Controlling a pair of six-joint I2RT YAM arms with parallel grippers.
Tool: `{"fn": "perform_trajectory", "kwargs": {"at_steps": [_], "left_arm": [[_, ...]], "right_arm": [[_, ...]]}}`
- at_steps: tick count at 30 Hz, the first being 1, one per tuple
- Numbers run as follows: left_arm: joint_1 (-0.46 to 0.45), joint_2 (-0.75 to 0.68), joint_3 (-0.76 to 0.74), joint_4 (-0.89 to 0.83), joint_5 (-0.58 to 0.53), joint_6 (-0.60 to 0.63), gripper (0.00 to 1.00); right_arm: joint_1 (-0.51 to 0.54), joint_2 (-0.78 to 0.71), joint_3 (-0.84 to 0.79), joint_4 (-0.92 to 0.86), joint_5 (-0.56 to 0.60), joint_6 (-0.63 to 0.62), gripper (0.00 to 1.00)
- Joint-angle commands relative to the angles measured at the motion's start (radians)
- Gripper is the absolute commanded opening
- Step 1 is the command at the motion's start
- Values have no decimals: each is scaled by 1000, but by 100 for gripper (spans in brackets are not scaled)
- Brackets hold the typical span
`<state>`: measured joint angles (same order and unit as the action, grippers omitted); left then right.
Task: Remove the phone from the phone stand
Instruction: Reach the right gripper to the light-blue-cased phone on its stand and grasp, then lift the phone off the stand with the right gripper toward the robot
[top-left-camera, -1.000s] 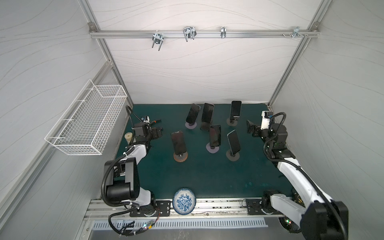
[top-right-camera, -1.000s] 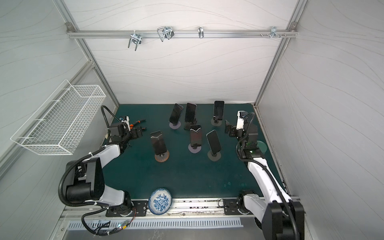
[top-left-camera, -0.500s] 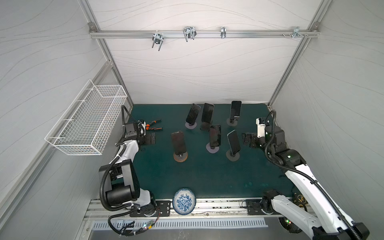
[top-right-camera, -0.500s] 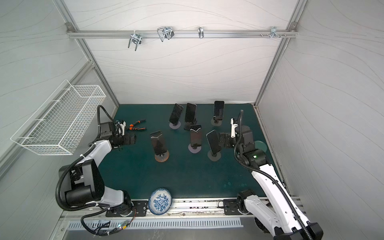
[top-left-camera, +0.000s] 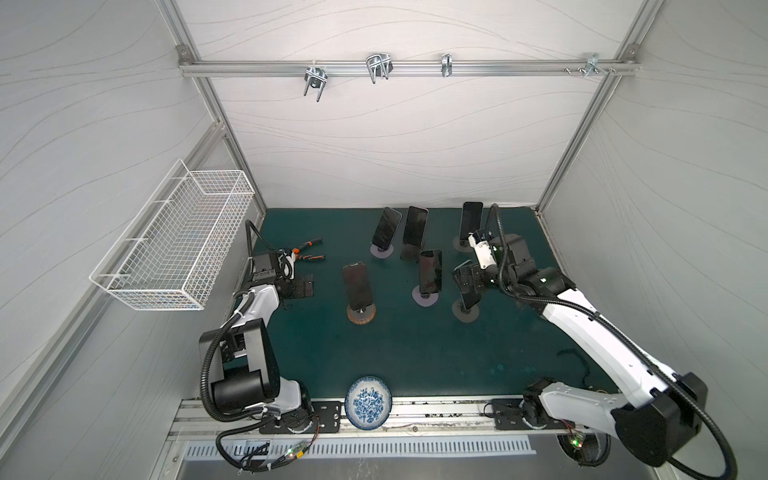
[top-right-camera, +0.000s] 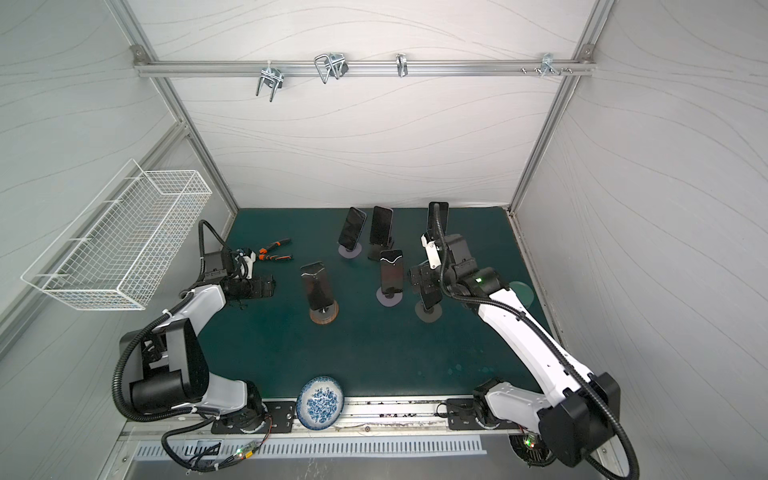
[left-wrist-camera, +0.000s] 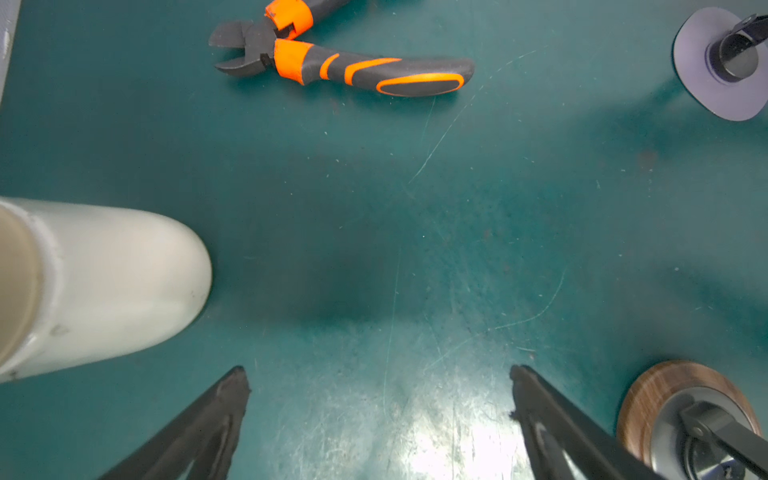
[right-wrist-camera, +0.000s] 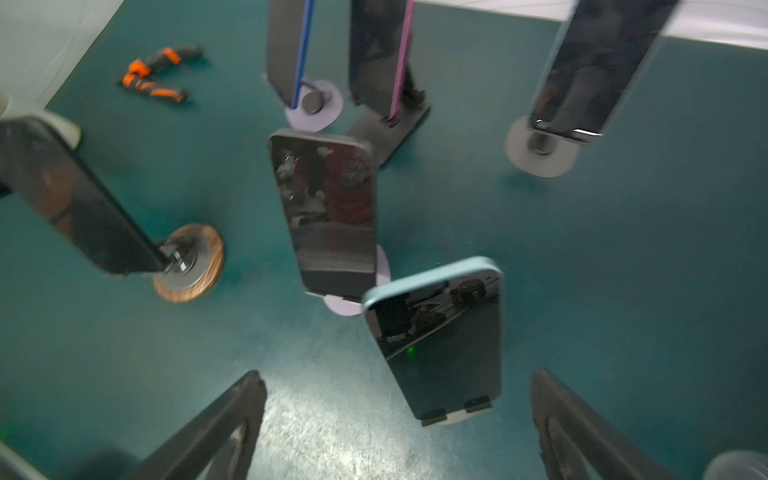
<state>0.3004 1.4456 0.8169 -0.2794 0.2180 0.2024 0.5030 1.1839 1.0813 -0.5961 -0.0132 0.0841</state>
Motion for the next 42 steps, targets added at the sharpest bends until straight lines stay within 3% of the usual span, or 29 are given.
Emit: {"fn": "perform_trajectory", "kwargs": {"at_steps": [1, 5, 12, 19, 27, 31, 36, 42], "left_arm": [[6, 4, 34, 20, 6, 15, 100], [6, -1, 30, 23, 9, 17, 100], [6, -7, 27, 26, 8, 17, 100], [6, -13, 19, 29, 3, 17, 100], [6, 6, 35, 15, 2, 18, 100], [5, 11, 41, 12, -6, 18, 100], [5, 12, 42, 6, -4, 27, 100], [6, 10, 38, 11, -5, 25, 100]], "right_arm": [[-69, 3, 41, -57, -166, -121, 99], [-130, 23, 39, -52, -220, -197, 99], [-130, 137, 62, -14, -249, -284, 99], [-129, 228, 110, -20, -200, -366, 99], [-143, 307, 109, 17, -265, -445, 99], [-144, 320, 115, 19, -291, -456, 90], [-144, 300, 87, 51, -213, -443, 80], [-142, 294, 102, 27, -224, -421, 73]]}}
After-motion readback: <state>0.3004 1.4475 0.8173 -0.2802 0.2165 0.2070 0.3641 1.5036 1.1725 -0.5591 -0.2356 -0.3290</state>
